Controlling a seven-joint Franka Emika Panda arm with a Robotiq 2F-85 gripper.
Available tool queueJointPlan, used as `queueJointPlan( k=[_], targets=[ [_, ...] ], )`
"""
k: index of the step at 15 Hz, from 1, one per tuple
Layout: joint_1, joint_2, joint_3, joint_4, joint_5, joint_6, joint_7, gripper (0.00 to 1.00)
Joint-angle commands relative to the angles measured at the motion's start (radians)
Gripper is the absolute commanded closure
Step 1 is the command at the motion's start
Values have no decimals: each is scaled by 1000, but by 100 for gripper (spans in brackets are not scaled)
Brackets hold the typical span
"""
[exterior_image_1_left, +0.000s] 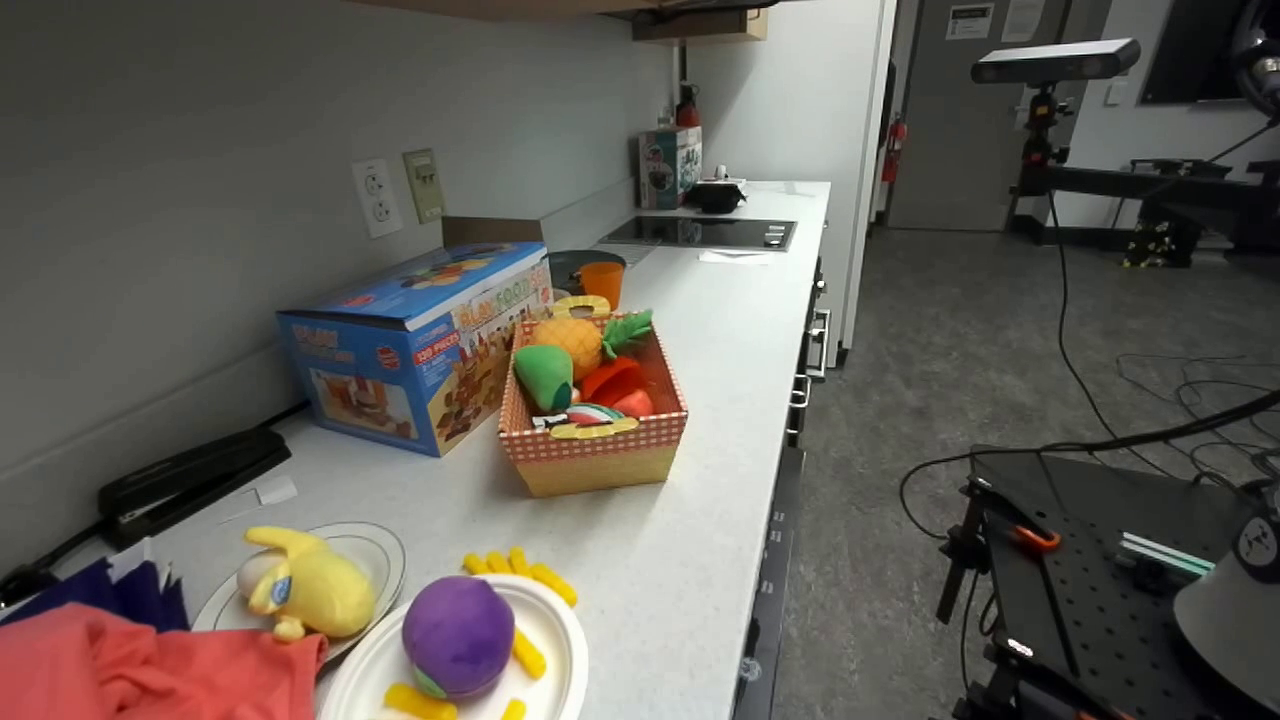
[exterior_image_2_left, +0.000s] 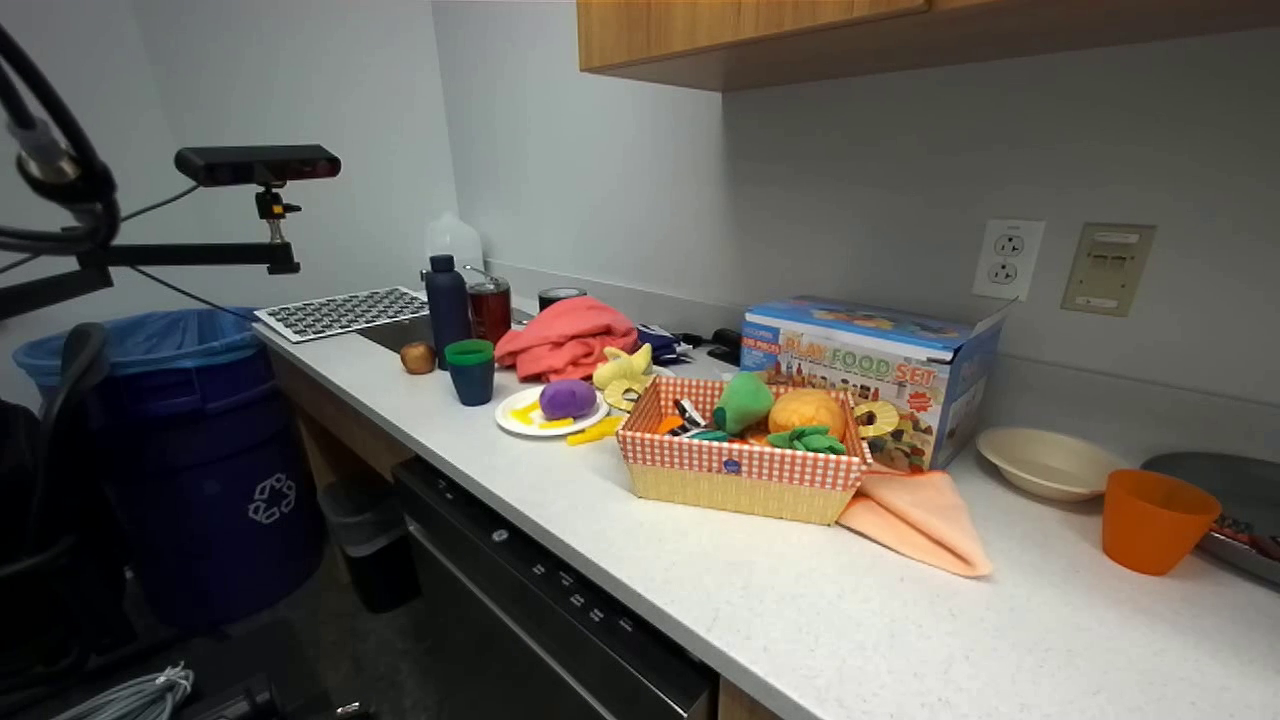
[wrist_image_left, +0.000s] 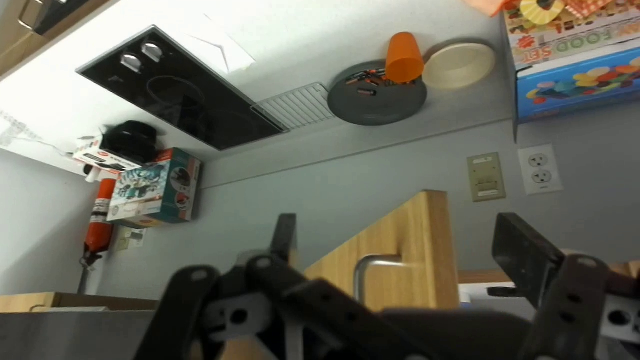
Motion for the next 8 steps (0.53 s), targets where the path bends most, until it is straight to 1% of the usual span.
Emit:
queueJointPlan(
  k=[1,3,4,5,8],
  targets=[
    [74,40,2,41,65,-32,-8,0],
    [81,46,26,53,81,-104,13,0],
    [102,41,27,54,92,-128,-5,0],
    [127,40,22,55,103,-117,-28,0],
    [180,63,8,70,156,-96,-36,0]
  ],
)
